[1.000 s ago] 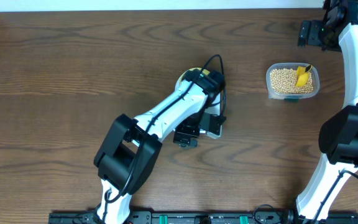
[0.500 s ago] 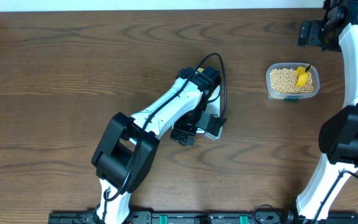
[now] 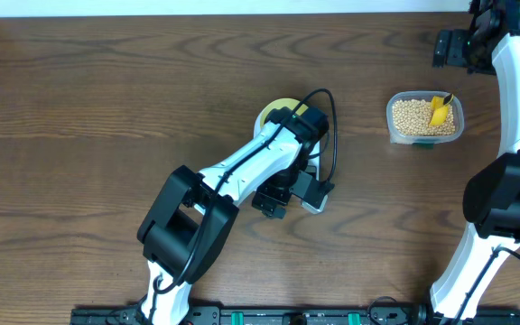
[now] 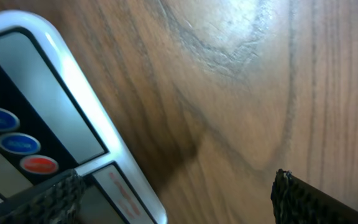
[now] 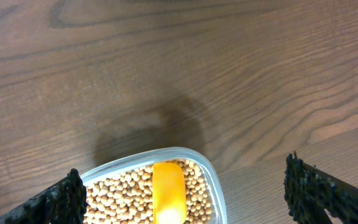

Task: Scoop item into bowl and weigh 50g on scale

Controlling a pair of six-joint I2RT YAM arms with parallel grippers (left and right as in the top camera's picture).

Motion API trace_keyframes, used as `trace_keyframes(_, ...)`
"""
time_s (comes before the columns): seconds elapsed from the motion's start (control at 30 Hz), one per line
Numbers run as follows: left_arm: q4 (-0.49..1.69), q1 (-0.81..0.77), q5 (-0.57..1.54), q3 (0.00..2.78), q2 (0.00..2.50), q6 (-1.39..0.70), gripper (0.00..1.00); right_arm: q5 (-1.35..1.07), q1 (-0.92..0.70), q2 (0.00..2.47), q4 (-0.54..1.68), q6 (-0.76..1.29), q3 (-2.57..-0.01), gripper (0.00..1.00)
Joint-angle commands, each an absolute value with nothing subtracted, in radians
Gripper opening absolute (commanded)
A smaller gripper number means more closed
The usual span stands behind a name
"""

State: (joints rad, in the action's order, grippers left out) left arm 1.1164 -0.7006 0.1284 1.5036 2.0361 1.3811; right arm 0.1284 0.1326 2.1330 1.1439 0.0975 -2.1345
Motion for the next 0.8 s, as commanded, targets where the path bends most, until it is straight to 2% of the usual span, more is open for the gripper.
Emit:
trace_keyframes(0.0, 1.114, -0.712, 0.111, 1.494, 2.027, 1.396, 0.98, 0.14, 0.137, 2.132, 1.144, 0.089, -2.151, 0.99)
trace_keyframes(0.77, 1.082, -0.726, 0.077, 1.494, 2.059, 1.399, 0.98, 0.14, 0.137, 2.132, 1.144, 0.089, -2.151, 0.99)
